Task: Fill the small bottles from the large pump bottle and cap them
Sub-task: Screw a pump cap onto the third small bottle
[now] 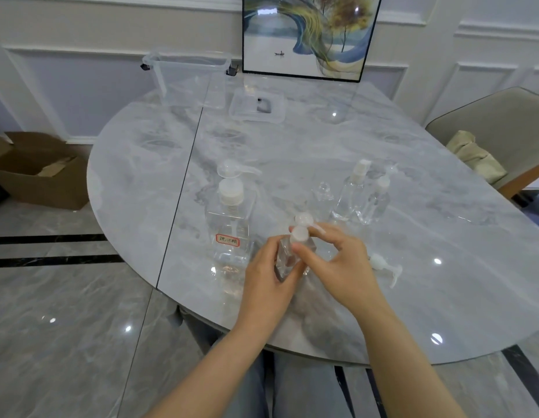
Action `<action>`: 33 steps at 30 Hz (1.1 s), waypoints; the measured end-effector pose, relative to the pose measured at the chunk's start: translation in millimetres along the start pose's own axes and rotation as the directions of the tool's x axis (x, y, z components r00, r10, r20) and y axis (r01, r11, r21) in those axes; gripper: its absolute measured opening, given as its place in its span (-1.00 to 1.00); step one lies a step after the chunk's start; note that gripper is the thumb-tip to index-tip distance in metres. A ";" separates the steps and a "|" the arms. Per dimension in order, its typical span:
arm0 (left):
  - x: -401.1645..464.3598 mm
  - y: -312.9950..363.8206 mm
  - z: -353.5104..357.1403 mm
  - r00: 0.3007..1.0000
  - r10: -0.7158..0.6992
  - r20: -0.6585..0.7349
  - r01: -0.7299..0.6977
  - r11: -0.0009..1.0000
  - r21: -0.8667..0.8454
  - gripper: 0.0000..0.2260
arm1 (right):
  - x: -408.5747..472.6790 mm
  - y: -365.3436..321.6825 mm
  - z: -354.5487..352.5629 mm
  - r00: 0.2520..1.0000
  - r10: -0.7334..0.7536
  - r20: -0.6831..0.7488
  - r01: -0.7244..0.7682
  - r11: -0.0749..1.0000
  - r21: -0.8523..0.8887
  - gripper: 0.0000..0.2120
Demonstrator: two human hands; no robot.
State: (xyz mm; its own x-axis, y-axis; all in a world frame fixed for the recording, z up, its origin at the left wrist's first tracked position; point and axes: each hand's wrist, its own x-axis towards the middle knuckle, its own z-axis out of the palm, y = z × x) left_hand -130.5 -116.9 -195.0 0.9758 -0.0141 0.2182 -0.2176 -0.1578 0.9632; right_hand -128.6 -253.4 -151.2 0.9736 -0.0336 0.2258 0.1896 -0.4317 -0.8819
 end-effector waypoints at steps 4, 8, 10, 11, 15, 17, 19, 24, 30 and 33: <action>0.2 -3.8 -0.2 0.999 -0.040 -0.009 0.040 0.999 0.018 -0.72 | 5.2 -3.6 4.3 0.997 0.028 -0.076 -0.027 0.999 0.017 -0.77; 0.2 -8.2 0.5 0.998 -0.053 0.015 0.053 0.998 0.029 -0.61 | 8.2 -4.5 7.8 0.996 0.021 -0.090 -0.020 1.000 0.005 -0.73; 0.3 -9.2 1.2 0.999 -0.046 0.026 0.044 0.997 0.066 -0.48 | 6.2 -2.5 4.3 1.000 0.014 -0.027 -0.014 1.000 0.004 -0.68; -0.4 -9.0 1.4 0.999 -0.040 0.029 0.038 0.996 0.078 -0.43 | 4.0 -1.4 1.3 1.000 0.012 0.012 -0.013 0.999 0.036 -0.66; 0.3 -6.8 1.4 0.998 -0.020 0.062 0.013 0.994 0.113 -0.33 | -1.7 -1.7 -5.2 0.999 0.034 -0.013 -0.031 0.984 0.177 -0.80; 1.6 -8.5 2.4 0.997 -0.009 0.071 -0.001 0.991 0.131 -0.34 | 0.0 -2.8 -3.1 0.997 0.019 -0.071 -0.010 0.993 0.118 -0.83; 2.3 -8.9 2.6 0.998 -0.015 0.065 0.006 0.990 0.143 -0.39 | 1.3 -5.1 2.8 0.992 -0.010 -0.126 0.020 0.997 0.078 -0.82; 1.9 -15.2 3.9 0.996 -0.048 0.079 0.035 0.986 0.162 -0.35 | 4.2 -5.5 14.9 0.972 -0.093 -0.217 0.088 0.996 -0.032 -0.71; 1.8 -8.3 5.1 0.995 -0.022 0.095 0.005 0.984 0.181 -0.39 | 0.3 -1.1 1.7 0.999 -0.007 -0.048 0.013 0.992 0.127 -0.76; 1.8 -6.5 5.6 0.996 -0.020 0.089 0.005 0.986 0.169 -0.51 | 3.3 -2.2 6.7 0.994 0.022 -0.107 -0.010 0.993 0.117 -0.77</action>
State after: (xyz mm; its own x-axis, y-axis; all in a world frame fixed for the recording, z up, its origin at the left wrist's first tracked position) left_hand -127.2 -121.4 -201.8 0.9779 -0.0988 0.1842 -0.2065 -0.3229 0.9236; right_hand -124.9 -246.5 -151.3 0.9583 -0.1397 0.2491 0.1938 -0.3227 -0.9264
